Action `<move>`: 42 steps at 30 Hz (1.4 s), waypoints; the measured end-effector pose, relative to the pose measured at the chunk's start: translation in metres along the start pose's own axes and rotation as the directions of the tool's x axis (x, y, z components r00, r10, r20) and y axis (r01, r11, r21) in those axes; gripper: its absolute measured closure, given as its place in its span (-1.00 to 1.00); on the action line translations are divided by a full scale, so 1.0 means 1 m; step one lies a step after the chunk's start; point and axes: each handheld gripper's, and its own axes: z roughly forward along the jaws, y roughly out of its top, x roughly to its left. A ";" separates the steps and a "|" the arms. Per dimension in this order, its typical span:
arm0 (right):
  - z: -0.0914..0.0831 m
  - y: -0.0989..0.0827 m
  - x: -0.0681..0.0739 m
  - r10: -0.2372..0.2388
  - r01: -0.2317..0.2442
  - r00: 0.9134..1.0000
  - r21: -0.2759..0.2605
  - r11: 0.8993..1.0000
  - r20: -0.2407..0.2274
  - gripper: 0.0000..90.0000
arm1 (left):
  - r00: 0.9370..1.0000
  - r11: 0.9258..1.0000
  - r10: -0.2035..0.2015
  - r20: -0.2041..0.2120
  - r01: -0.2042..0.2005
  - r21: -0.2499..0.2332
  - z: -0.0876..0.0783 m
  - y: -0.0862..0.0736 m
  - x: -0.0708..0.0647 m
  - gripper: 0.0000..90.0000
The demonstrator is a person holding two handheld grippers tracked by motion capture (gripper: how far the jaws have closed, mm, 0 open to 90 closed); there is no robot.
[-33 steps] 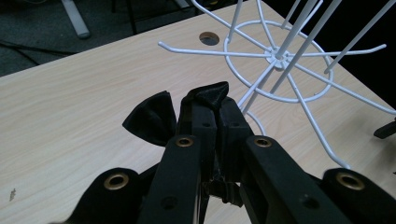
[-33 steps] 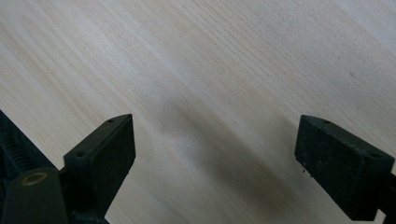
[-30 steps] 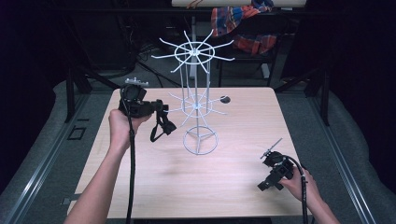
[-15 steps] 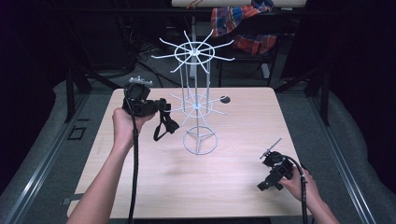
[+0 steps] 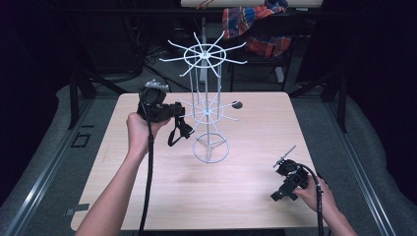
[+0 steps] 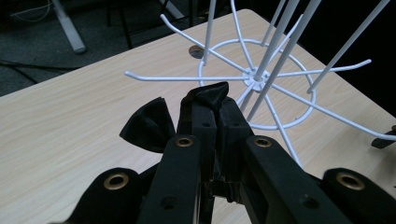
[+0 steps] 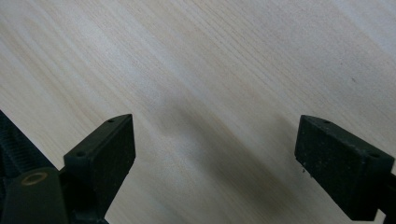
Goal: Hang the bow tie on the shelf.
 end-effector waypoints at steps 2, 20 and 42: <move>0.000 0.000 0.000 0.004 -0.004 1.000 -0.006 1.000 -0.006 -0.73 | 1.000 1.000 0.001 0.007 -0.001 0.004 0.003 0.000 -0.002 0.94; -0.001 0.000 -0.001 -0.008 0.008 1.000 0.004 1.000 -0.008 -0.73 | 0.999 0.997 0.033 0.021 -0.034 0.067 0.025 -0.002 -0.013 0.94; -0.001 0.000 -0.001 -0.007 0.007 1.000 0.016 1.000 -0.012 -0.73 | 0.999 0.995 0.048 -0.023 -0.046 0.092 0.033 -0.024 -0.017 0.94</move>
